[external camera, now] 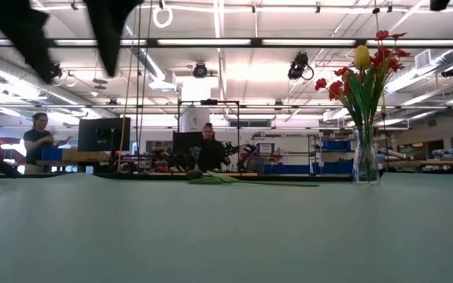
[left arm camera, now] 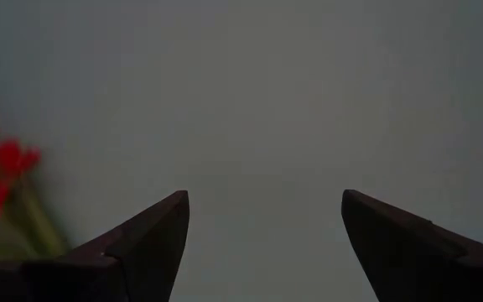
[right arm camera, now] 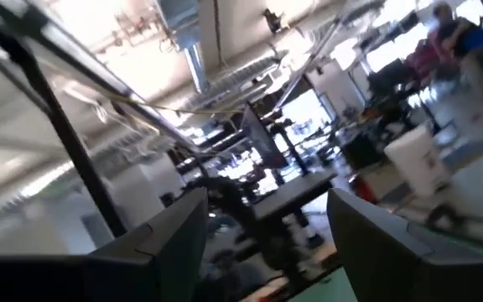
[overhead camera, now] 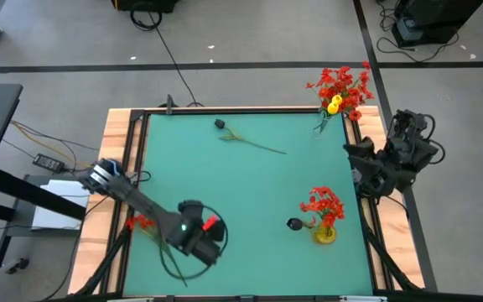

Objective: Sort flowers into vase by color
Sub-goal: Put the red flowers into the yellow vase

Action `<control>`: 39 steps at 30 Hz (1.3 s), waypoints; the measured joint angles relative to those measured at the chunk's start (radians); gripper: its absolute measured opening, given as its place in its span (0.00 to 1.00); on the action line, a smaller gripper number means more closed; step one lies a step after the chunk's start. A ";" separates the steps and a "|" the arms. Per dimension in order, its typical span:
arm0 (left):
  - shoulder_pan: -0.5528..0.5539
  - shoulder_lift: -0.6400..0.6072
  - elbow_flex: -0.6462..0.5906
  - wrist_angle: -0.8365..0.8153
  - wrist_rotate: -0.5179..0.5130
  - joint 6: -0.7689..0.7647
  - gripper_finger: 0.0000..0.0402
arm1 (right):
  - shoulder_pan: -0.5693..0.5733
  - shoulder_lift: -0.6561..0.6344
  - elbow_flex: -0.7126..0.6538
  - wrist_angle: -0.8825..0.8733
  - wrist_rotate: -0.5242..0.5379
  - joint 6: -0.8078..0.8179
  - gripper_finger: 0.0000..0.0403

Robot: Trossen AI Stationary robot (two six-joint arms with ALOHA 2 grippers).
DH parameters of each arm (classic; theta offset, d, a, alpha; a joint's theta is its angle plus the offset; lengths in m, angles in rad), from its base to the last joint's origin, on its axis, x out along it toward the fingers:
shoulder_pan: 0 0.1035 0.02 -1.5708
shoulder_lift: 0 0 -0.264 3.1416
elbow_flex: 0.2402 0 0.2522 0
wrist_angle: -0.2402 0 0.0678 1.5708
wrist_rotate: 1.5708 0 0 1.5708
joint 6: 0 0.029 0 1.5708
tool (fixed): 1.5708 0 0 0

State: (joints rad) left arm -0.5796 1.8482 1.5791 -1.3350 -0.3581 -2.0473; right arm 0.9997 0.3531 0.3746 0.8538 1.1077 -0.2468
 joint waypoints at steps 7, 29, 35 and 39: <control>-0.079 0.097 -0.012 0.071 0.168 -0.038 0.79 | 0.000 0.014 0.063 -0.002 -0.192 -0.089 0.62; -0.048 0.077 -0.201 0.149 0.385 -0.112 0.79 | -0.001 0.013 0.070 -0.046 0.026 -0.046 0.62; -0.137 0.022 -0.242 0.157 0.447 -0.134 0.79 | -0.001 0.013 0.070 -0.046 0.051 -0.032 0.62; -0.186 -0.007 -0.332 0.236 0.498 -0.152 0.79 | -0.001 0.013 0.069 -0.047 0.063 -0.034 0.62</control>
State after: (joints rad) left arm -0.7653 1.8416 1.2476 -1.0988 0.1397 -2.1992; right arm 0.9985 0.3664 0.4438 0.8072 1.1709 -0.2804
